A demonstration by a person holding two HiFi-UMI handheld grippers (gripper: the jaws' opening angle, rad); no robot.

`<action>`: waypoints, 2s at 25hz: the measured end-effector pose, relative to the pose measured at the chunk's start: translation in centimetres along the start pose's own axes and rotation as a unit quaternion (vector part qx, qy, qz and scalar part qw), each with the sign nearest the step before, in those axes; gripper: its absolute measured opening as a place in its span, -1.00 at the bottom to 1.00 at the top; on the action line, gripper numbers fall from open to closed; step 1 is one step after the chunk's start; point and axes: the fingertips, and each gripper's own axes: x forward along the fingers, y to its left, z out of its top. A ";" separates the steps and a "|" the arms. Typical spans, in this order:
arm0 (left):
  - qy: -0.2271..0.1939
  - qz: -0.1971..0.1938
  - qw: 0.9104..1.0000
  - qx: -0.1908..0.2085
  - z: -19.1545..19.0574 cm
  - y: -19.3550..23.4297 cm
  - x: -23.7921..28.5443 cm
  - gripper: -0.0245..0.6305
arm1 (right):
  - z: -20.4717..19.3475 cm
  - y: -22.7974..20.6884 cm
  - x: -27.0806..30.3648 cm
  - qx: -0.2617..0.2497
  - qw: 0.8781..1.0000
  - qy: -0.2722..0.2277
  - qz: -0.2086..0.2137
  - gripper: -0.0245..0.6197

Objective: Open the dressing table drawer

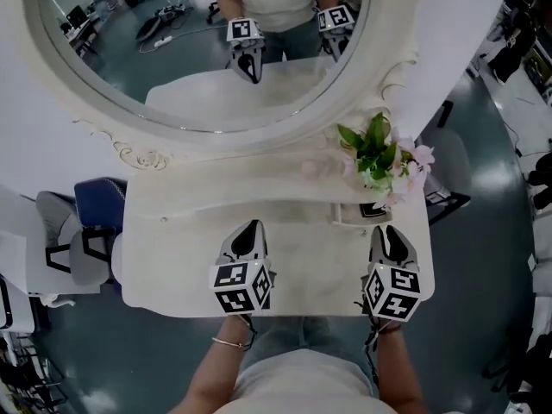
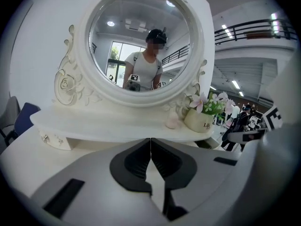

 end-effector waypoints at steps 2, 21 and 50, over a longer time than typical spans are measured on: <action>-0.020 -0.009 1.000 0.008 2.0 -0.6 0.2 -0.86 | 2.0 -0.7 -1.1 0.003 1.000 -0.022 -0.008 -0.61; -0.155 -0.066 0.985 0.041 15.9 -5.5 -0.6 -0.86 | 14.6 -9.0 -9.3 0.031 0.971 -0.209 -0.113 -0.90; -0.161 -0.075 0.984 0.021 16.9 -4.6 1.0 -0.86 | 14.2 -9.6 -8.0 0.027 0.975 -0.175 -0.132 -0.91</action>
